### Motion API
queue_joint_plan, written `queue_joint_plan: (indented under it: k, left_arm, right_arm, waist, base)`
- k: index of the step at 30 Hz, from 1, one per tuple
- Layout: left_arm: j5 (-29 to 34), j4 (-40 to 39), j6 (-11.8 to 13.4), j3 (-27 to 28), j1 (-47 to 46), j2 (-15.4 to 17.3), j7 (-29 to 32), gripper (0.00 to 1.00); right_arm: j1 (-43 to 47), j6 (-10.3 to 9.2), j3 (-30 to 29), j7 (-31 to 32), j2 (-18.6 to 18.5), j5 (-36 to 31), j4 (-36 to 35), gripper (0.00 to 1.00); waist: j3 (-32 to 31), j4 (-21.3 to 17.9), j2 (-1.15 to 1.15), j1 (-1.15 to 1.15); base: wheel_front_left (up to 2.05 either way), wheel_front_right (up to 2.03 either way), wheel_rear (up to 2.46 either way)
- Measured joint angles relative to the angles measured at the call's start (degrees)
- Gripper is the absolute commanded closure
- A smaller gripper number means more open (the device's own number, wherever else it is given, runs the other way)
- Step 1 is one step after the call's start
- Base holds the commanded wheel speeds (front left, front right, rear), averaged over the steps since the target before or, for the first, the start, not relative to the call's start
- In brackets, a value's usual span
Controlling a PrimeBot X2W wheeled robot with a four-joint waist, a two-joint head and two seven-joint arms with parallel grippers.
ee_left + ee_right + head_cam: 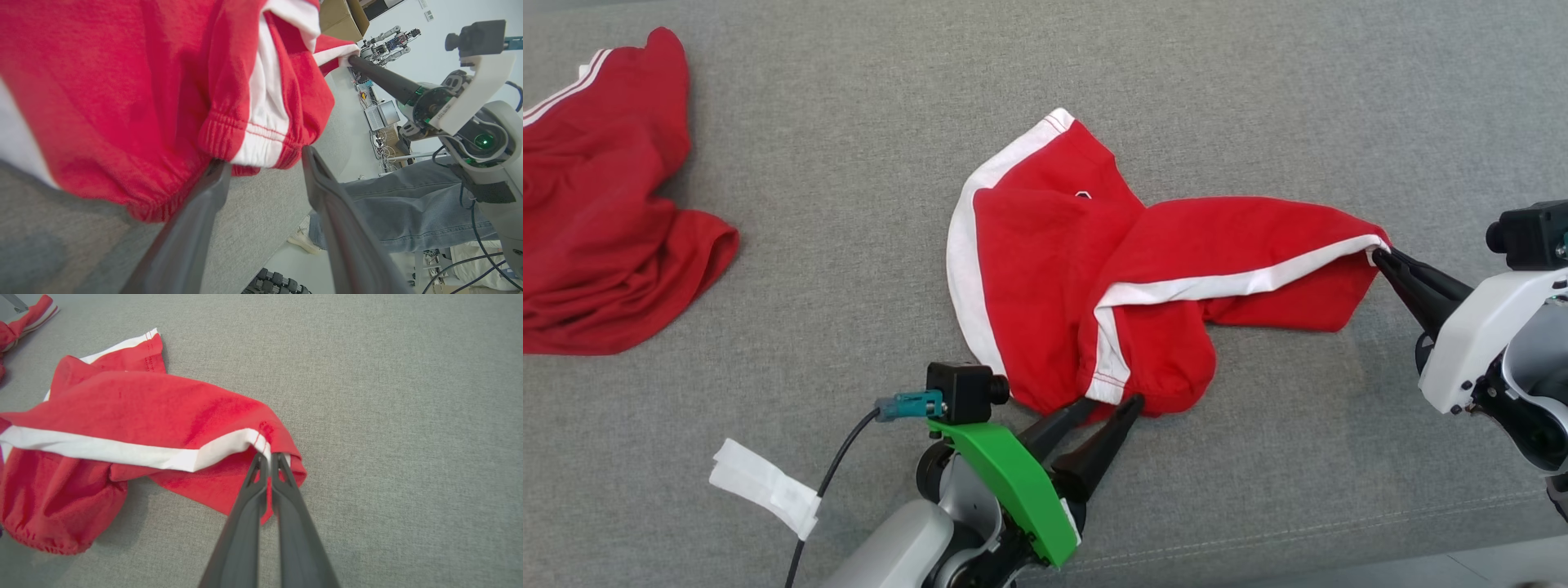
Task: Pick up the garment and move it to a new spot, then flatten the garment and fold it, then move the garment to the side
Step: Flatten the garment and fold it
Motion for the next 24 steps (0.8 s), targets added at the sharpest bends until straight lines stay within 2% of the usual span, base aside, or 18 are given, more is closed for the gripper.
queue_joint_plan:
  k: [3, 8, 11, 12, 13, 20, 24]
  left_arm:
    - [0.0, 0.2, 0.0, -0.2, -0.5, 0.0, -0.1, 0.23]
    - [-1.0, 0.6, 0.0, -0.4, -1.0, 0.0, -0.6, 0.23]
    - [-2.3, 0.7, 0.0, -0.5, -1.2, 0.0, -1.1, 0.32]
    - [-2.6, 0.8, 0.0, -0.5, -1.2, 0.0, -1.1, 0.45]
    - [-2.9, 0.9, 0.0, -0.6, -1.2, 0.0, -1.1, 0.50]
    - [-3.4, 1.4, 0.1, -1.2, -1.6, 0.0, -1.6, 0.57]
    - [-3.5, 1.4, 0.3, -1.9, -2.2, 0.0, -1.9, 0.70]
  right_arm:
    - [0.0, 0.01, 0.1, -0.1, 0.1, 0.0, 0.4, 1.00]
    - [0.0, 0.01, 0.1, -0.5, 0.1, -0.5, 1.1, 1.00]
    - [0.0, 0.02, 0.1, -0.5, 0.1, -0.5, 1.5, 1.00]
    - [0.0, 0.02, 0.1, -0.5, 0.1, -0.5, 1.6, 1.00]
    - [0.0, 0.02, 0.1, -0.6, 0.1, -0.5, 1.7, 1.00]
    - [0.0, 0.10, 0.2, -0.6, 0.1, -0.5, 2.2, 1.00]
    - [0.0, 0.19, 0.3, -1.0, 0.1, -0.5, 2.3, 1.00]
  waist:
    - [0.0, -0.1, 0.00, 0.00]
    - [-0.2, -0.2, 0.00, 0.00]
    - [-0.5, -0.2, 0.00, 0.00]
    - [-0.5, -0.2, 0.00, 0.00]
    - [-0.6, -0.2, 0.00, 0.00]
    - [-0.9, 0.1, 0.00, 0.00]
    - [-0.9, 0.2, 0.00, 0.00]
  base:
    - [0.00, 0.00, 0.00]
    - [0.00, 0.00, 0.00]
    - [0.00, 0.00, 0.00]
    - [0.00, 0.00, 0.00]
    - [0.00, 0.00, 0.00]
    - [0.00, 0.00, 0.00]
    - [0.00, 0.00, 0.00]
